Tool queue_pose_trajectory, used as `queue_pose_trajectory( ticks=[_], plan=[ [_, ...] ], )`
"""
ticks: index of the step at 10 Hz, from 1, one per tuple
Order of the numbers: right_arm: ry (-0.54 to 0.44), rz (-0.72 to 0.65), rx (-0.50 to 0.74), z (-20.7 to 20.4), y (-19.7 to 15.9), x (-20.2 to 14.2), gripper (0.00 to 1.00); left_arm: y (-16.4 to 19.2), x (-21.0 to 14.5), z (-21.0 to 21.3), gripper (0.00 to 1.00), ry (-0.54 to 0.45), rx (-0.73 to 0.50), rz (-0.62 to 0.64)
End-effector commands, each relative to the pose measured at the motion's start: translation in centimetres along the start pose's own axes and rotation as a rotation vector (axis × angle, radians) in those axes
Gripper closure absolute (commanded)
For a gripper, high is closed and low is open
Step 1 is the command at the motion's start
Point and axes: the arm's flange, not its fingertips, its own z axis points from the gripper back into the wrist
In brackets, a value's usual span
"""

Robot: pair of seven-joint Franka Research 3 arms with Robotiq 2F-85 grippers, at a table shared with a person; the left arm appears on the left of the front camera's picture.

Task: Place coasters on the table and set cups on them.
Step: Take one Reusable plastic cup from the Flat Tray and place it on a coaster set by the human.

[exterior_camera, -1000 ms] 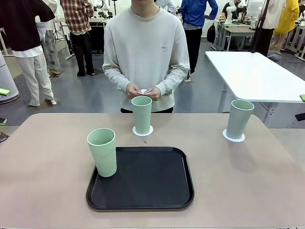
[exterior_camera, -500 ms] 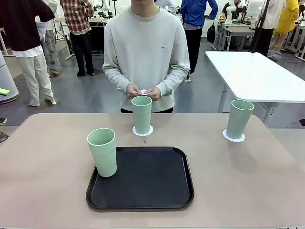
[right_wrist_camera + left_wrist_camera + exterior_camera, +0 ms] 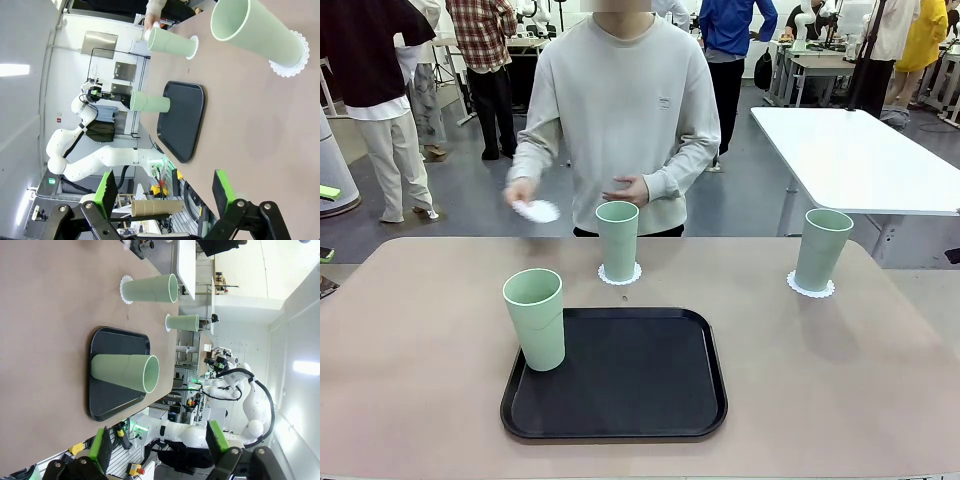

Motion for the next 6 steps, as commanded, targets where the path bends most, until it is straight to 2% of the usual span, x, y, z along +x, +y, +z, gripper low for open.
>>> queue_pose_trajectory(
  ticks=[1, 6],
  plan=[
    [-0.001, 0.002, -0.001, 0.06, 0.08, -0.01, 0.0, -0.14, 0.03, -0.13, 0.0, 0.0, -0.022, -0.016],
    [-0.001, 0.002, -0.001, 0.06, 0.08, -0.01, 0.0, -0.14, 0.03, -0.13, 0.0, 0.0, -0.022, -0.016]
  ],
)
